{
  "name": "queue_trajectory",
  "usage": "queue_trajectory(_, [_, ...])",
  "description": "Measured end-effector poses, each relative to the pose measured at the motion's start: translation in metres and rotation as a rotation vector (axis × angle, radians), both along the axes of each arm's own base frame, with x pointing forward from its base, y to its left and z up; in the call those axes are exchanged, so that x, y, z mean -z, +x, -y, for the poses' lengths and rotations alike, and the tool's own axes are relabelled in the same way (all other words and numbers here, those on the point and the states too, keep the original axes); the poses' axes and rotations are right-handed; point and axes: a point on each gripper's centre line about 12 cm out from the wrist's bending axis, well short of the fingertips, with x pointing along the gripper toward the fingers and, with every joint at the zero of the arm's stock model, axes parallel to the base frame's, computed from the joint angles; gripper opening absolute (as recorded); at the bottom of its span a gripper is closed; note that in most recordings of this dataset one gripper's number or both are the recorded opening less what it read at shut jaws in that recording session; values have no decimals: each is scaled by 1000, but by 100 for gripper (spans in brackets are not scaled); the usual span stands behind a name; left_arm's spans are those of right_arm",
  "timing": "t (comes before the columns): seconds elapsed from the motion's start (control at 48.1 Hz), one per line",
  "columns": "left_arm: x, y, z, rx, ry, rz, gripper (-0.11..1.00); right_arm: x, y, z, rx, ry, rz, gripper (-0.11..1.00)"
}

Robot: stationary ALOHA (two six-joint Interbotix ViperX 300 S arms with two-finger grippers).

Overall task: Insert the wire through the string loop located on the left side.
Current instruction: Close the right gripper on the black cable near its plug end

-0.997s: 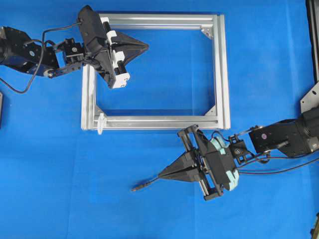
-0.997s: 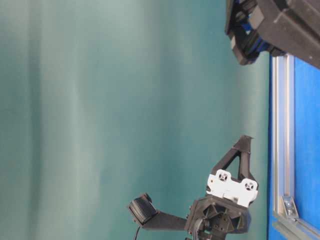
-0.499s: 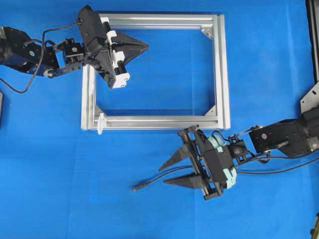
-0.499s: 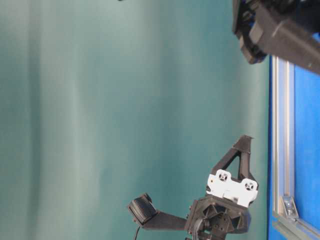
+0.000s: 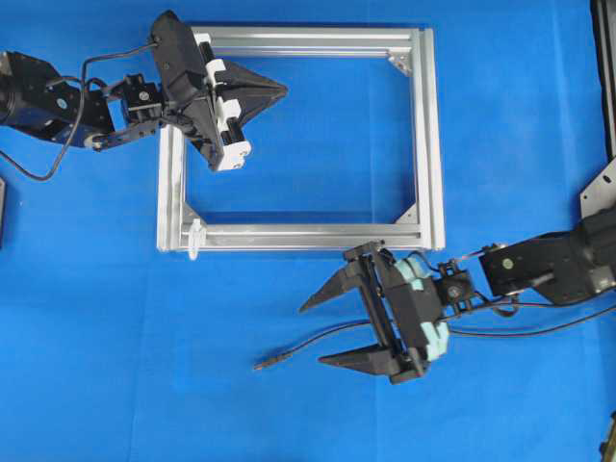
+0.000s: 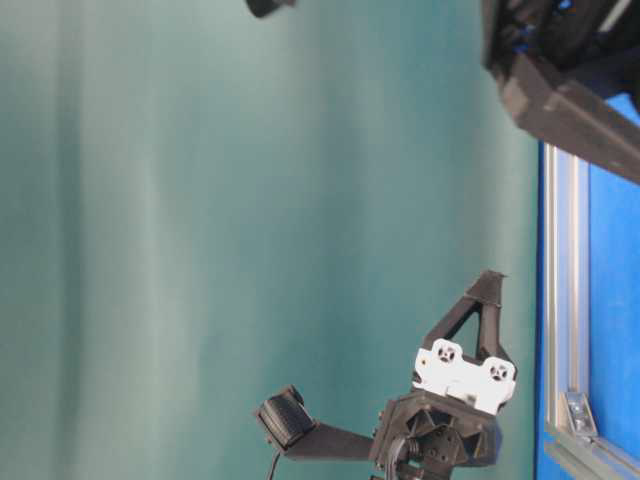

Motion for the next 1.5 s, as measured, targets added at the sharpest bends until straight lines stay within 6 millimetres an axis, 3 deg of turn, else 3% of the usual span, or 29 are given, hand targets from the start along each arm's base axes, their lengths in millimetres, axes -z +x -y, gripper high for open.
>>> queue_trajectory(0.312, [0, 0, 0, 0, 1, 0, 0, 42, 11, -3, 26, 1, -95, 88])
queue_trajectory(0.81, [1, 0, 0, 0, -6, -8, 0, 53, 12, -6, 30, 8, -108, 74])
queue_trajectory(0.914, [1, 0, 0, 1, -6, -9, 0, 52, 12, -7, 26, 8, -99, 60])
queue_trajectory(1.08, [1, 0, 0, 0, -6, -8, 0, 51, 12, -10, 9, 1, -85, 17])
queue_trajectory(1.164, [1, 0, 0, 0, -7, -9, 0, 51, 12, -11, 6, -1, -83, 3])
queue_trajectory(1.496, [1, 0, 0, -1, -9, -8, 0, 51, 12, -11, 3, -3, -81, 0])
